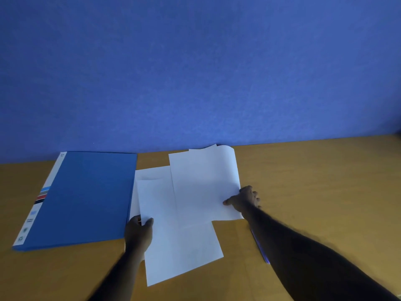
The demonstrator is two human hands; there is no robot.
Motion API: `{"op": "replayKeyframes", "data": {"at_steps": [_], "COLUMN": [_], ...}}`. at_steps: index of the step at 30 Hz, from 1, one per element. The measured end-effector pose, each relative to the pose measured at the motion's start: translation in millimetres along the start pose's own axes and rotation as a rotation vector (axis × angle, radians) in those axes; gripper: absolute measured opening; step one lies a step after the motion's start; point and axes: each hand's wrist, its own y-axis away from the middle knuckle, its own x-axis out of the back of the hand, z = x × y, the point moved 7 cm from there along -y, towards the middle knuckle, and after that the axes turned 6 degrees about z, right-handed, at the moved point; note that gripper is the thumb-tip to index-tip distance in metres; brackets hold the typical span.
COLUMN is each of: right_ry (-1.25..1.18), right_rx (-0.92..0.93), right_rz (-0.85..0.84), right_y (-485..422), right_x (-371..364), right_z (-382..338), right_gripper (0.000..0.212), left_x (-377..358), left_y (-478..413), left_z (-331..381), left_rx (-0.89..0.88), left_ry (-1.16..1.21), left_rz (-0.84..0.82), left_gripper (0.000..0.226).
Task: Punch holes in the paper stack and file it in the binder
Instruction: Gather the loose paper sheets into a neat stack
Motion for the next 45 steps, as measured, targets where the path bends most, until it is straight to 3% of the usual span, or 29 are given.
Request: {"op": "replayKeyframes", "data": {"at_steps": [11, 17, 22, 26, 29, 33, 36, 41, 45], "right_ry": [0.047, -0.329, -0.452, -0.405, -0.336, -0.289, -0.354, -0.423, -0.305], "right_rx": [0.085, 0.068, 0.086, 0.145, 0.181, 0.212, 0.187, 0.12, 0.263], "right_rz": [-0.127, -0.255, -0.383, -0.582, -0.628, -0.621, -0.519, -0.243, -0.112], "right_y": [1, 20, 38, 58, 72, 86, 87, 66, 55], "right_x": [-13, -10, -11, -33, -47, -55, -47, -28, 1], "right_z": [-4, -15, -9, 6, 12, 12, 10, 17, 9], "right_gripper": [0.072, 0.05, 0.035, 0.057, 0.065, 0.075, 0.049, 0.036, 0.025], "left_x": [-3, -3, -1, 1, 0, -3, -4, -4, -2], "left_y": [-1, 0, 2, 4, 4, 4, 3, 0, -1], "left_z": [2, 5, 5, 9, 10, 9, 6, 2, 1], "left_rx": [0.039, 0.048, 0.077, 0.104, 0.111, 0.103, 0.118, 0.125, 0.14], "left_ry": [0.01, 0.031, 0.049, 0.065, 0.121, 0.146, 0.125, 0.11, 0.126], "left_rz": [-0.002, -0.021, -0.018, -0.033, -0.073, -0.126, -0.128, -0.116, -0.122], "left_gripper": [0.034, 0.029, 0.037, 0.058, 0.056, 0.04, 0.04, 0.027, 0.012]}}
